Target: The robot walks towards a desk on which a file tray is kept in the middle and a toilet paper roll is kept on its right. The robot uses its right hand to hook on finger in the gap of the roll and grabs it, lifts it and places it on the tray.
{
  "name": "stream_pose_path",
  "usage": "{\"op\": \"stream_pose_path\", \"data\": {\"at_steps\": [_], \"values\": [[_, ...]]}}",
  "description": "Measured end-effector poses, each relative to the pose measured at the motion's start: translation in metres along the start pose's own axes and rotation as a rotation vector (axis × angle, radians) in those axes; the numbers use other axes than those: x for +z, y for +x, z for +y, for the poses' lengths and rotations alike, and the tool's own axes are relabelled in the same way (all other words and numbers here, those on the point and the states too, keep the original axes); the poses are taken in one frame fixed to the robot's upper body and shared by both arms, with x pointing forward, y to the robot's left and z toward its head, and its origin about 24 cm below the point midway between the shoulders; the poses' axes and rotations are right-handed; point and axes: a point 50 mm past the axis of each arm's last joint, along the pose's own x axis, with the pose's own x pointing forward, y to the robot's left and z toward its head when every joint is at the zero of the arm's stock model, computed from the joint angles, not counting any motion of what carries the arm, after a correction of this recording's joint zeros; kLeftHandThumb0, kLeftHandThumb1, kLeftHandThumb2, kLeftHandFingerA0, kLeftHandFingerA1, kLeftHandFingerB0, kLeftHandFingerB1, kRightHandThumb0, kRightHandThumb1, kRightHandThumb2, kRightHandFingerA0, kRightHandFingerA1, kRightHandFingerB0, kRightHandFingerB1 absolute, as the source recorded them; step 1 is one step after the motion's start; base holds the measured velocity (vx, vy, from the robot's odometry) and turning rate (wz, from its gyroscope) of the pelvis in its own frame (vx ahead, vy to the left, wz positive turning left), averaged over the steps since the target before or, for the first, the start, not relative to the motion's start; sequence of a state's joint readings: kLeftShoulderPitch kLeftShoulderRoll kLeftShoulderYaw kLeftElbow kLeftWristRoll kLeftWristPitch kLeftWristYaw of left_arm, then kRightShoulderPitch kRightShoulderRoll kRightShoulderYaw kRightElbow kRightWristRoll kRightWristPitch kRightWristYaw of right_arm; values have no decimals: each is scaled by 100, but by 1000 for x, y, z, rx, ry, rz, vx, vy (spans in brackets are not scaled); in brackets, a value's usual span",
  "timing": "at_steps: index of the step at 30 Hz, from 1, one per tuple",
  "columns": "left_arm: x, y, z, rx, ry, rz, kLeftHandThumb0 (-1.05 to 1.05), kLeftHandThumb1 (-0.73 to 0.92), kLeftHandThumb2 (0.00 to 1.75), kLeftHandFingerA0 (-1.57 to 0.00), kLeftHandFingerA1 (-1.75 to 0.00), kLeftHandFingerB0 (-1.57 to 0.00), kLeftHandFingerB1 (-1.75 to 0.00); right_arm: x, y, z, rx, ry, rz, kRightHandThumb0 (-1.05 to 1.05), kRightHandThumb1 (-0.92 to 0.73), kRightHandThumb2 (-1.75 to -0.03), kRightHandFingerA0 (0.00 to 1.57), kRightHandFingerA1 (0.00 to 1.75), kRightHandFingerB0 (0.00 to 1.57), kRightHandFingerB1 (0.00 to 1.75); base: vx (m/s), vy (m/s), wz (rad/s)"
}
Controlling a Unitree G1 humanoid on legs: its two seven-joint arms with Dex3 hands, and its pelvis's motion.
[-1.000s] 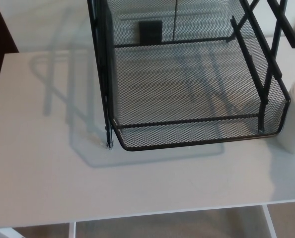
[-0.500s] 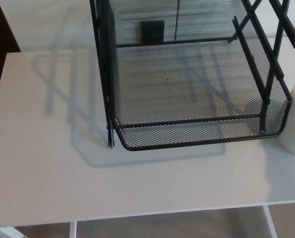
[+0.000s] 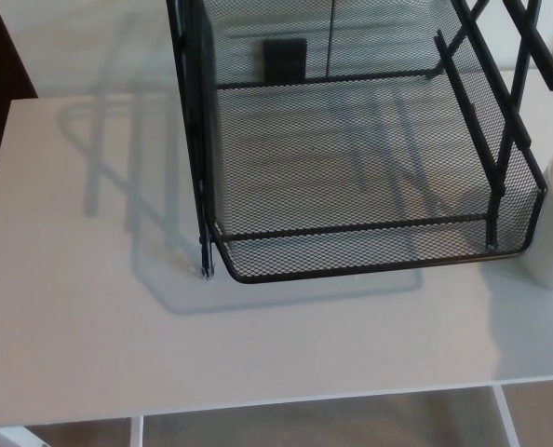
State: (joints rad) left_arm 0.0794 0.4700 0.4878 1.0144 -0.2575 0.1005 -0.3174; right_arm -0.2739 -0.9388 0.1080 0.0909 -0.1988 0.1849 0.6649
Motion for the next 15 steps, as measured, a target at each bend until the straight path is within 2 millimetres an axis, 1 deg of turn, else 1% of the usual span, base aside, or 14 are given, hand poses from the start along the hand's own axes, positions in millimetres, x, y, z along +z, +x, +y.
{"op": "stream_pose_path", "data": {"at_steps": [1, 3, 4, 5, 6, 8, 9, 10, 11, 12, 13, 14, 15], "values": [[0, 0, 0, 1, -1, 2, -105, 92, 79, -10, -109, 0, -105, -1, 1, 1, 6, -1, 4, -57, -63, -58, 27, 39, 8, 26, 0, 0, 0], [0, 0, 1, 2, -1, 3, -105, 92, 79, -11, -112, 0, -107, -2, 1, 2, 14, -3, 9, -57, -63, -58, 27, 39, 8, 26, 0, 0, 0], [0, 0, 1, 2, 0, 3, -105, 92, 78, -17, -102, -4, -93, -3, 2, 3, 19, -5, 12, -57, -63, -58, 27, 38, 8, 27, 0, 0, 0], [0, 0, 1, 2, 1, 2, -105, 92, 79, -8, -111, 0, -105, -3, 3, 4, 26, -10, 17, -56, -63, -59, 27, 39, 8, 26, 0, 0, 0], [1, 0, 1, 3, 1, 1, -105, 92, 79, -8, -109, 0, -104, -3, 3, 5, 31, -15, 19, -56, -63, -58, 27, 39, 8, 27, 0, 0, 0], [1, 0, 1, 3, 1, 3, -105, 92, 80, -8, -111, 0, -105, -3, 4, 6, 35, -23, 20, -55, -62, -58, 27, 38, 9, 27, 0, 0, 0], [0, 0, 1, 3, 1, 5, -105, 76, 129, -25, -87, -14, -80, -2, 4, 7, 39, -31, 21, -54, -61, -58, 28, 38, 9, 27, 0, 0, 0], [0, 0, 1, 3, 1, 6, -105, 92, 78, -17, -102, -4, -94, -1, 4, 8, 43, -36, 22, -58, -48, -77, 24, 48, 7, 34, 0, 0, 0], [0, 0, 1, 3, 0, 8, -105, 92, 79, -8, -113, 0, -107, -1, 5, 9, 48, -40, 22, -49, -62, -60, 31, 39, 12, 27, 0, 0, 0], [0, 1, 0, 2, -1, 8, -105, 92, 80, -7, -111, 0, -106, 0, 6, 10, 53, -43, 23, -53, -50, -77, 28, 48, 8, 37, 0, 0, 0], [0, 1, 0, 2, 0, 7, -105, 92, 80, -7, -111, 0, -106, 0, 7, 10, 58, -46, 25, -53, -50, -77, 28, 48, 8, 37, 0, 0, 0], [1, 1, 0, 1, 1, 7, -105, 92, 80, -6, -113, 0, -107, 1, 8, 11, 64, -50, 28, -48, -63, -59, 37, 43, 14, 27, 0, 0, 0], [1, 1, 0, 1, 1, 6, -104, 77, 130, -20, -83, -20, -82, 2, 9, 12, 69, -56, 30, -47, -62, -59, 38, 45, 14, 27, 0, 0, 0]]}}
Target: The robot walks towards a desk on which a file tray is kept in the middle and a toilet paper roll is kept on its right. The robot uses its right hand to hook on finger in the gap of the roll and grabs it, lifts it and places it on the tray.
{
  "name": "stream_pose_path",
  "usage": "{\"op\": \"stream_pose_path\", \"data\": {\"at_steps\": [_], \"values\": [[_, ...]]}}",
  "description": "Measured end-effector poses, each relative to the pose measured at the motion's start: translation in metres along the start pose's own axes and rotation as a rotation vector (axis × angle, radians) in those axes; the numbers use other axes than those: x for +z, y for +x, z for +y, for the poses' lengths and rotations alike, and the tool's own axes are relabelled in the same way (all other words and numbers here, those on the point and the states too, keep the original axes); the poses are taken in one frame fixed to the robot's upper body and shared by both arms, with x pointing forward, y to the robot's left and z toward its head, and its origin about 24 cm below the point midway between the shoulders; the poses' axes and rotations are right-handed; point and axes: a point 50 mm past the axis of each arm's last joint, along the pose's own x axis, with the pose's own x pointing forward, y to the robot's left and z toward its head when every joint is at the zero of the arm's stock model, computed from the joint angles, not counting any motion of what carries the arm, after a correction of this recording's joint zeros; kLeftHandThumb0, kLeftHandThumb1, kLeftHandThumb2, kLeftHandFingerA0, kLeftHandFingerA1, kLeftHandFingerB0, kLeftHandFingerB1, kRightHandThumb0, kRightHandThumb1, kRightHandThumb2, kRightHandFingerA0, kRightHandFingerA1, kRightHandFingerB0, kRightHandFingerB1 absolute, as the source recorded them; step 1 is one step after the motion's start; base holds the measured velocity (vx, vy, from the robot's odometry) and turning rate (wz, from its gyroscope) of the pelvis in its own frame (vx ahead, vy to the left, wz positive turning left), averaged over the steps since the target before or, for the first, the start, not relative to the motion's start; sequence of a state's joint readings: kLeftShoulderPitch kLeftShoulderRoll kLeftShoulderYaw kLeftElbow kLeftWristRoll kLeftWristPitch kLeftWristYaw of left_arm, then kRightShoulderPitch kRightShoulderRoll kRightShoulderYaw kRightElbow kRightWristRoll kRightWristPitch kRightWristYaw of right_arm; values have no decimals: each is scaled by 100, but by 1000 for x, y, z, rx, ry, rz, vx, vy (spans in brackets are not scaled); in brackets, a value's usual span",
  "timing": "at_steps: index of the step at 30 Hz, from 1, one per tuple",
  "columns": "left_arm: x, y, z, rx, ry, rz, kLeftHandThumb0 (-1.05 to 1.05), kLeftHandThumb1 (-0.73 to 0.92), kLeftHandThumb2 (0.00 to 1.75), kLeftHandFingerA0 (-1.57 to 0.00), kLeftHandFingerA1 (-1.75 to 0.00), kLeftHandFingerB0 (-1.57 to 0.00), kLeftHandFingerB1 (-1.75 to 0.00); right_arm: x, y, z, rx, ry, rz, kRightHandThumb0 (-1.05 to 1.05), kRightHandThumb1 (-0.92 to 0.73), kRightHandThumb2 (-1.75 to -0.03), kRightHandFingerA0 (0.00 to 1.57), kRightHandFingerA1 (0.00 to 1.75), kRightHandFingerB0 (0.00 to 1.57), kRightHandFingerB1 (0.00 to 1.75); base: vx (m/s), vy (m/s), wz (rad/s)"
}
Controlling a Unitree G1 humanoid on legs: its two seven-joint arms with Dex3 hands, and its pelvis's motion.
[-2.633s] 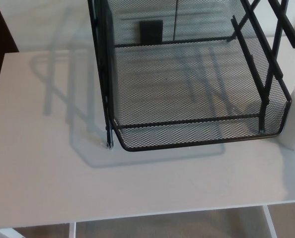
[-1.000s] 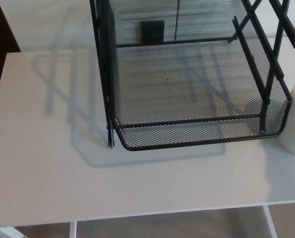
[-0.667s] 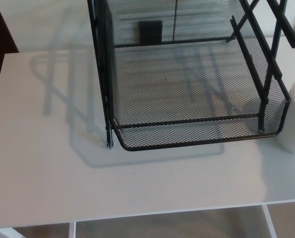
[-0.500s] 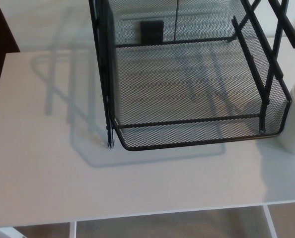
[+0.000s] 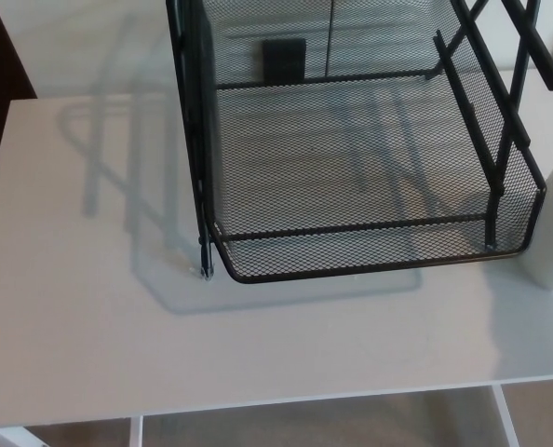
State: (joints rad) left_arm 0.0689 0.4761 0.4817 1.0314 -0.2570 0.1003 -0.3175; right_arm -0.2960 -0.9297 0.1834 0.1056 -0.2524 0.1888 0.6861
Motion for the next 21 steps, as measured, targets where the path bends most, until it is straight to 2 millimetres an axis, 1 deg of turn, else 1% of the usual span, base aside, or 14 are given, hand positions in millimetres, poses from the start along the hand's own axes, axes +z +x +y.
{"op": "stream_pose_path", "data": {"at_steps": [2, 4, 5, 7, 8, 9, 10, 12, 15, 16, 18, 19, 20, 21], "values": [[0, 0, -1, -1, 1, 0, -105, 76, 130, -15, -82, -20, -82, 1, 2, 1, 13, -17, 10, -44, -60, -58, 43, 49, 17, 28, 0, 0, 0], [1, 1, -1, -2, 1, -1, -105, 76, 129, -12, -80, -22, -83, 1, 6, 4, 29, -32, 24, -48, -57, -58, 69, 68, 27, 30, 0, 0, 0], [1, 1, -1, -2, 0, -1, -105, 75, 129, -15, -81, -23, -83, 1, 8, 6, 36, -43, 32, -44, -58, -57, 75, 85, 35, 32, 0, 0, 0], [2, 2, -2, -4, -1, -4, -105, 75, 130, -15, -82, -22, -83, 4, 12, 7, 13, -78, 31, -41, -60, -58, 81, 90, 41, 34, 0, 0, 0], [3, 2, -3, -4, -1, -5, -105, 92, 80, -18, -102, -7, -91, 5, 13, 7, 4, -88, 30, -25, -64, -59, 92, 115, 59, 40, 0, 0, 0], [4, 2, -3, -6, -2, -7, -105, 92, 80, -19, -103, -9, -91, 6, 14, 7, -16, -104, 28, -17, -73, -61, 80, 153, 83, 52, 0, 0, 0], [4, 2, -3, -6, -2, -7, -105, 92, 78, -19, -102, -9, -91, 7, 15, 7, -32, -113, 23, -14, -73, -69, 82, 152, 95, 60, 0, 0, 0], [4, 2, -3, -6, -2, -8, -105, 92, 78, -19, -102, -9, -91, 10, 17, 7, -63, -126, 12, -14, -73, -69, 82, 152, 95, 60, 0, 0, 0], [4, 2, -4, -8, -2, -9, -103, 92, 81, -9, -116, -11, -107, 12, 19, 7, -114, -141, -2, -14, -66, -88, 87, 158, 98, 83, 0, 0, 0], [4, 3, -4, -8, -3, -9, -100, 73, 127, -23, -85, -29, -85, 12, 20, 8, -126, -143, -4, -27, -59, -65, 88, 155, 94, 72, 0, 0, 0], [5, 3, -4, -9, -3, -10, -104, 77, 131, -19, -84, -20, -82, 13, 23, 9, -154, -146, -12, -22, -59, -68, 89, 156, 95, 79, 0, 0, 0], [5, 3, -5, -10, -3, -11, -104, 92, 79, -21, -105, -14, -94, 14, 24, 9, -173, -149, -16, -19, -58, -68, 89, 156, 95, 77, 0, 0, 0], [5, 3, -5, -10, -3, -12, -104, 92, 76, -19, -105, -12, -93, 14, 25, 10, -188, -150, -20, -14, -58, -85, 89, 150, 93, 82, 0, 0, 0], [5, 3, -5, -10, -3, -12, -105, 92, 79, -18, -103, -10, -91, 15, 26, 10, -205, -151, -25, -17, -59, -77, 88, 153, 93, 78, 0, 0, 0]]}}
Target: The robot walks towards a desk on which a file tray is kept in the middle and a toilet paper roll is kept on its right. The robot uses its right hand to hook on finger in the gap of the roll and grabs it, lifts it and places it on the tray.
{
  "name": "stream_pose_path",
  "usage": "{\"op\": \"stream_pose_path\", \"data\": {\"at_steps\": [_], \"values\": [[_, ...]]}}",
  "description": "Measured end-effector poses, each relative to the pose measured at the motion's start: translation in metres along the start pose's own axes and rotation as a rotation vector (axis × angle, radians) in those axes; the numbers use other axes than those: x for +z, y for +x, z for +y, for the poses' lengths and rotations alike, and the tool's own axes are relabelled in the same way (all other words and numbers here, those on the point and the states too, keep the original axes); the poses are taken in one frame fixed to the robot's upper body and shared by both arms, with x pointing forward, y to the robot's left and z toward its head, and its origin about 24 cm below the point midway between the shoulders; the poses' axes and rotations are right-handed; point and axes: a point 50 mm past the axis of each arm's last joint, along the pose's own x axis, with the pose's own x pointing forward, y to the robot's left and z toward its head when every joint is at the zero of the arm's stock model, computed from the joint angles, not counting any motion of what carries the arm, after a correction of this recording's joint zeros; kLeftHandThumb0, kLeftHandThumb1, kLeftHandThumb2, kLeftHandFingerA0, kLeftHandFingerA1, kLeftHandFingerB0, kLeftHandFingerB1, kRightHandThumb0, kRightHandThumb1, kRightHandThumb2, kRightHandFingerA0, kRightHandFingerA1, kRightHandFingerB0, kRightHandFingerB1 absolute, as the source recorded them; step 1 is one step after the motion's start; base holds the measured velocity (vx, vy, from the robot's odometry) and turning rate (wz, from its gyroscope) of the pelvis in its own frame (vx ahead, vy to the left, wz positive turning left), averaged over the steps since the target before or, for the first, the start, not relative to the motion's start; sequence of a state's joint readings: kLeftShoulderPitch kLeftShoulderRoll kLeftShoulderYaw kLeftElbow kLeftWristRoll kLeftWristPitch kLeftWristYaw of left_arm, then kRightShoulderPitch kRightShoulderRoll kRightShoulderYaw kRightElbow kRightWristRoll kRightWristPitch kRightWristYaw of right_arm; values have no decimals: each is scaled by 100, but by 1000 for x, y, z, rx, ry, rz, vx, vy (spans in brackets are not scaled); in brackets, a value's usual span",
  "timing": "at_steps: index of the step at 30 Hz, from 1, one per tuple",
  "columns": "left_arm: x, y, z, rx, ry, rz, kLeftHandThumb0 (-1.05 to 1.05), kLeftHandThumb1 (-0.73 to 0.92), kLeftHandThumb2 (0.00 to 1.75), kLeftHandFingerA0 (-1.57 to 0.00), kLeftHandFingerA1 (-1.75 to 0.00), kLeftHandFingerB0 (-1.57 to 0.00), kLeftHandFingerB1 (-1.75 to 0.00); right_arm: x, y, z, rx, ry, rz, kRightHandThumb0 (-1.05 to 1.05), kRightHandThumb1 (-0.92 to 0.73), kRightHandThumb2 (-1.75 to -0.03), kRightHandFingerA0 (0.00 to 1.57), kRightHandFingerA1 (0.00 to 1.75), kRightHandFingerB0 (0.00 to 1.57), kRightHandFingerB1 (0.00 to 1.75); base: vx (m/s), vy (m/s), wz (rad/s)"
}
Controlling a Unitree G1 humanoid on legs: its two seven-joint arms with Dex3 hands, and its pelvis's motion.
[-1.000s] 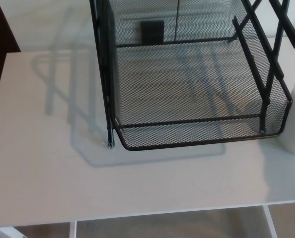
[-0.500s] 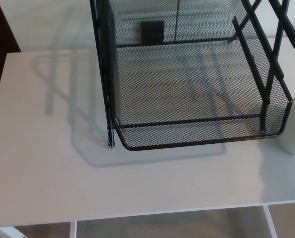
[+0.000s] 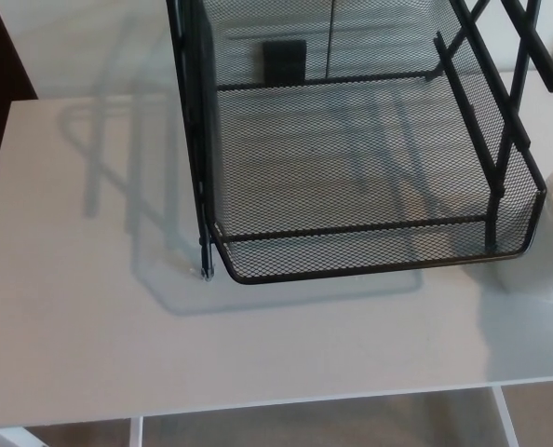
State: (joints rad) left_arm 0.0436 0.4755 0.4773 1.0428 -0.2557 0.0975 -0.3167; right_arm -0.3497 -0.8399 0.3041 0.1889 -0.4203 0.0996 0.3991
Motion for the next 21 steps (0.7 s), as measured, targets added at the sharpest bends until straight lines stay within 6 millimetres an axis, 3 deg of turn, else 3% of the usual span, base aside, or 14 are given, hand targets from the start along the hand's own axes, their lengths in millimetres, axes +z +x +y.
{"op": "stream_pose_path", "data": {"at_steps": [2, 3, 6, 7, 8, 10, 15, 16, 17, 18, 20, 21], "values": [[0, 0, 0, 0, 0, 0, -103, 92, 77, -21, -104, -12, -92, 2, 2, 1, -26, 1, -7, -17, -58, -77, 89, 152, 93, 78, 0, 0, 0], [0, 0, 0, 0, 0, 0, -104, 92, 76, -19, -104, -12, -92, 2, 3, 2, -41, 1, -10, -16, -61, -72, 90, 143, 92, 73, 0, 0, 0], [0, 0, 0, 0, 0, 0, -103, 92, 77, -19, -104, -12, -92, 3, 4, 5, -76, 0, -20, -18, -61, -71, 92, 146, 93, 73, 0, 0, 0], [0, 0, 0, 0, 0, 0, -95, 71, 125, -34, -90, -28, -83, 4, 4, 5, -86, -1, -23, -21, -64, -68, 90, 144, 92, 70, 0, 0, 0], [0, 0, 0, 0, 0, 0, -101, 92, 77, -20, -103, -13, -91, 4, 5, 6, -99, -2, -27, -21, -67, -69, 87, 142, 91, 70, 0, 0, 0], [0, 0, 0, 0, 1, -1, -104, 92, 77, -19, -104, -12, -92, 4, 4, 7, -119, -4, -31, -18, -69, -67, 87, 147, 91, 70, 0, 0, 0], [0, 0, 0, 0, 1, -2, -104, 92, 83, -21, -104, -16, -93, -1, 1, 4, -191, -2, -35, -15, -68, -64, 92, 139, 94, 68, 0, 0, 0], [0, 0, 0, 1, 2, -2, -102, 92, 80, -21, -104, -15, -93, -3, -1, 0, -222, -1, -35, -17, -61, -60, 93, 130, 93, 61, 0, 0, 0], [0, 0, 0, 1, 2, -2, -102, 92, 79, -11, -116, -11, -106, -6, -4, -6, -257, 0, -33, -18, -64, -58, 93, 120, 93, 58, 0, 0, 0], [1, 0, 0, 1, 2, -3, -102, 92, 79, -20, -102, -15, -93, -8, -7, -12, -287, -3, -30, -15, -63, -58, 92, 122, 94, 59, 0, 0, 0], [1, -1, 2, 5, 3, -3, -102, 92, 79, -20, -102, -15, -93, -14, -20, -35, -381, -28, -19, -15, -63, -58, 92, 122, 94, 59, 0, 0, 0], [1, -1, 2, 7, 3, -2, -102, 92, 80, -11, -116, -11, -105, -16, -25, -45, -425, -43, -16, -14, -66, -62, 86, 121, 95, 62, 0, 0, 0]]}}
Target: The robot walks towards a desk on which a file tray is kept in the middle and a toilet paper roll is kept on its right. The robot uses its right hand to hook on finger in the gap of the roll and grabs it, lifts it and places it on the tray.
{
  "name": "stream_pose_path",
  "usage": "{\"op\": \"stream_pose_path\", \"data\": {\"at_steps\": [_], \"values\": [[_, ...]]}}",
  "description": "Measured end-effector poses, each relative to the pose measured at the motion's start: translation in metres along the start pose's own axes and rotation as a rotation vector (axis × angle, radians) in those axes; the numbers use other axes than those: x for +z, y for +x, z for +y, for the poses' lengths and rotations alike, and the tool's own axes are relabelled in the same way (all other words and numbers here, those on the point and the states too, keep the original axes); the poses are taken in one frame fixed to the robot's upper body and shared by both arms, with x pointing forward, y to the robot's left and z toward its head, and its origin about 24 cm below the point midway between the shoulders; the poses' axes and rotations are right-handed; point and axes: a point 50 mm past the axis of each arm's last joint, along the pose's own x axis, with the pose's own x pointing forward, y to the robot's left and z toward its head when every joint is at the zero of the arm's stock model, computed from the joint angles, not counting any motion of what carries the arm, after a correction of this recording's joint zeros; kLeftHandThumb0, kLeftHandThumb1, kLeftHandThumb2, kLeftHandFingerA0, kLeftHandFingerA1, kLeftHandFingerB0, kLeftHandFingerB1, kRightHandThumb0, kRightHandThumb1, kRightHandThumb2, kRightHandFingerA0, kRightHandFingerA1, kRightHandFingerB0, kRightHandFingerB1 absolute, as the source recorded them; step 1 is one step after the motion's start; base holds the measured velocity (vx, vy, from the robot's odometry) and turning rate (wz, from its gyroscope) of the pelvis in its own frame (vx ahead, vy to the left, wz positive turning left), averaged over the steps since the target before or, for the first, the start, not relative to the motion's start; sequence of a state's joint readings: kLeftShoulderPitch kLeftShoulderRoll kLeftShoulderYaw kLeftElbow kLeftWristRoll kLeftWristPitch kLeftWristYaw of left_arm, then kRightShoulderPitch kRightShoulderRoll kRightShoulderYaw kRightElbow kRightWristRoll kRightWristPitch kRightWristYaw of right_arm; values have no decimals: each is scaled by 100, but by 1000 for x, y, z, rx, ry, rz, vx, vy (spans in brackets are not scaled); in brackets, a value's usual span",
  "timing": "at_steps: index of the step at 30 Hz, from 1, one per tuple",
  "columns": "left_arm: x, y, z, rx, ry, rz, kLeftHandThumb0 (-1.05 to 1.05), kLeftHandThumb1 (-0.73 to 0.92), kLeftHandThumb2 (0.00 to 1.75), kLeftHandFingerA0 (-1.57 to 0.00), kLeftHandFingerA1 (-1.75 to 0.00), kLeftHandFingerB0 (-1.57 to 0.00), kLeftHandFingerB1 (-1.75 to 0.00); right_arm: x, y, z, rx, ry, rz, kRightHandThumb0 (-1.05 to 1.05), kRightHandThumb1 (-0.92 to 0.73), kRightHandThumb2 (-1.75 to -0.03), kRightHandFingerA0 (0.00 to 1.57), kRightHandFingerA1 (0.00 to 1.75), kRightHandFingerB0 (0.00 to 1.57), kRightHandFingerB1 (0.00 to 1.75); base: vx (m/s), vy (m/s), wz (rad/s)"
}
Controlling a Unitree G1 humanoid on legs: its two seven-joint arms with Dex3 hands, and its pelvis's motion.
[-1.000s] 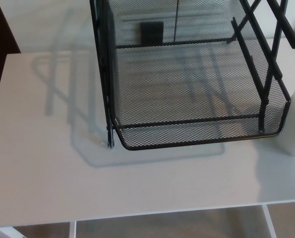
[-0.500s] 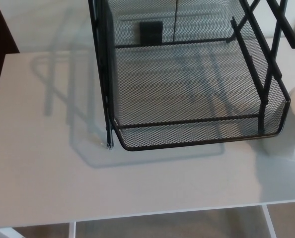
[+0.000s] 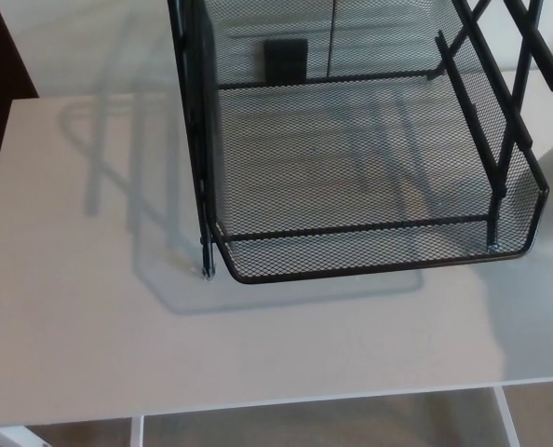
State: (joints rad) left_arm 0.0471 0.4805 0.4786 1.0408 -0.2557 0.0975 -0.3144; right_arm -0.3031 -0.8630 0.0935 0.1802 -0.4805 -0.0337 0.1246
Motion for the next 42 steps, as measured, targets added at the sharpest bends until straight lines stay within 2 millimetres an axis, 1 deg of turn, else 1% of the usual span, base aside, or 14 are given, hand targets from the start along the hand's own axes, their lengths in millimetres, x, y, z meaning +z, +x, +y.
{"op": "stream_pose_path", "data": {"at_steps": [2, 5, 10, 13, 21, 24, 25, 27, 28, 29, 35, 36, 40, 42], "values": [[0, 0, 2, 7, 1, 3, -102, 92, 80, -11, -115, -13, -104, -4, -2, -27, -83, -35, 0, -16, -63, -64, 87, 116, 96, 64, 0, 0, 0], [2, -1, 4, 19, 6, 3, -100, 92, 78, -18, -101, -12, -90, -5, -4, -57, -182, -62, -8, -24, -64, -63, 83, 159, 93, 60, 0, 0, 0], [3, -1, 6, 25, 10, 1, -100, 92, 81, -11, -117, -13, -104, 2, -5, -96, -300, -77, -34, -34, -54, -67, 90, 154, 81, 59, 0, 0, 0], [3, -2, 7, 29, 12, 1, -105, 92, 81, -19, -103, -13, -93, 9, -5, -113, -356, -84, -61, -28, -63, -65, 91, 161, 96, 61, 0, 0, 0], [5, -1, 6, 28, 15, -1, -99, 92, 81, -12, -111, -12, -101, 55, -8, -158, -495, -93, -229, -25, -63, -69, 88, 157, 92, 70, 0, 0, 0], [4, -1, 6, 29, 14, 2, -100, 92, 81, -18, -98, -12, -88, 74, -5, -159, -482, -68, -310, -25, -62, -64, 85, 157, 91, 68, 0, 0, 0], [4, 0, 5, 28, 14, 2, -103, 92, 84, -21, -100, -17, -91, 81, -3, -157, -469, -53, -337, -21, -62, -66, 90, 138, 93, 66, 0, 0, 0], [5, 0, 5, 27, 13, 1, -103, 92, 84, -21, -100, -17, -91, 91, 2, -153, -435, -31, -379, -21, -62, -66, 90, 138, 93, 66, 0, 0, 0], [5, 0, 4, 27, 13, 2, -105, 92, 82, -21, -99, -16, -90, 97, 7, -150, -405, -17, -400, -20, -65, -67, 94, 120, 94, 63, 0, 0, 0], [5, 0, 4, 26, 12, 2, -105, 92, 83, -21, -100, -16, -91, 100, 9, -147, -383, -12, -409, -20, -63, -66, 87, 152, 93, 63, 0, 0, 0], [5, 1, 3, 24, 11, 5, -102, 92, 80, -19, -100, -13, -91, 122, 36, -118, -189, 29, -460, -22, -68, -71, 84, 147, 92, 72, 0, 0, 0], [5, 1, 3, 23, 11, 5, -103, 92, 82, -23, -102, -18, -93, 127, 41, -112, -149, 31, -470, -19, -65, -76, 92, 129, 95, 71, 0, 0, 0], [6, 2, 2, 24, 10, 5, -101, 92, 79, -13, -112, -14, -103, 145, 56, -81, 15, 4, -501, -20, -67, -74, 89, 131, 92, 71, 0, 0, 0], [6, 2, 2, 24, 10, 4, -101, 92, 75, -20, -101, -13, -92, 150, 60, -66, 94, -18, -511, -19, -66, -77, 89, 138, 94, 75, 0, 0, 0]]}}
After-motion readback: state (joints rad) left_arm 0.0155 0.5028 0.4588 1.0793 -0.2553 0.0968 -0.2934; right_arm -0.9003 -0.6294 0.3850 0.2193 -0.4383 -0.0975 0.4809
